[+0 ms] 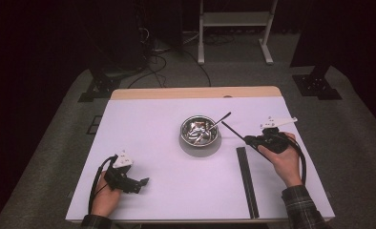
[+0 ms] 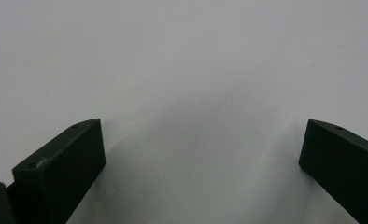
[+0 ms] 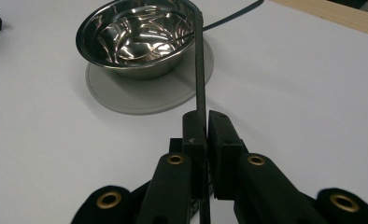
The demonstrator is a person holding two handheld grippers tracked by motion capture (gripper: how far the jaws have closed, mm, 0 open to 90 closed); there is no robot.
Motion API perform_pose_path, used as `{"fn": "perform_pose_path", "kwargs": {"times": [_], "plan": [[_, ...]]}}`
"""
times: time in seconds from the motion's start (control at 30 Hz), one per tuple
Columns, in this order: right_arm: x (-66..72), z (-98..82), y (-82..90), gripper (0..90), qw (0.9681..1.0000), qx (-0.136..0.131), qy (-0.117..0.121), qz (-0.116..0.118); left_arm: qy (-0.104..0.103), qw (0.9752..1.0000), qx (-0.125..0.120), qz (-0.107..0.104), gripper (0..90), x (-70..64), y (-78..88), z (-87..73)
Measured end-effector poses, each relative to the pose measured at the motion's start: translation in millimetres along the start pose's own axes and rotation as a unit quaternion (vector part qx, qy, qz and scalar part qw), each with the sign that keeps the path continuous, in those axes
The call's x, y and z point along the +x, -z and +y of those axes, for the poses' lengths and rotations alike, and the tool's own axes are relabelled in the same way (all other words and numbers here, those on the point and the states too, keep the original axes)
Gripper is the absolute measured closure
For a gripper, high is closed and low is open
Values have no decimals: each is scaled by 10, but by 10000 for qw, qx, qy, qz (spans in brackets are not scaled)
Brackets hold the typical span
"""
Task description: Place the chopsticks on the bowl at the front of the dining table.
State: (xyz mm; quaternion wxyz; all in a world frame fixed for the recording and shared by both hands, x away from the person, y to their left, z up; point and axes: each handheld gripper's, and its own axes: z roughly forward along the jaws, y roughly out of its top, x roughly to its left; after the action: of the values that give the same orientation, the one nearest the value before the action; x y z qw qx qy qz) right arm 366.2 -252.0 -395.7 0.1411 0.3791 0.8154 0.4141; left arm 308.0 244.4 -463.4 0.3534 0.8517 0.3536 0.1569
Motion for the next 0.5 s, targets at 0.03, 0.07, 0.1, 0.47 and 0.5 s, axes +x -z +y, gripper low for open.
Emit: {"fn": "perform_pose_path", "kwargs": {"times": [0.03, 0.07, 0.1, 0.47, 0.5], "plan": [[1, 8, -8, 855, 10000, -9, 9, 10, 0, 10000, -1, 0, 0, 0, 0, 0], [4, 17, -16, 855, 10000, -1, 9, 9, -1, 10000, 0, -1, 0, 0, 0, 0], [6, 28, -24, 855, 10000, 1, 22, 15, -2, 10000, 2, 0, 0, 0, 0, 0], [34, 165, -185, 855, 9999, 26, 60, 80, 7, 10000, -4, -2, 0, -1, 0, 0], [44, 180, -203, 855, 10000, 35, 58, 63, 8, 10000, -7, -1, 0, -1, -1, 0]]}}
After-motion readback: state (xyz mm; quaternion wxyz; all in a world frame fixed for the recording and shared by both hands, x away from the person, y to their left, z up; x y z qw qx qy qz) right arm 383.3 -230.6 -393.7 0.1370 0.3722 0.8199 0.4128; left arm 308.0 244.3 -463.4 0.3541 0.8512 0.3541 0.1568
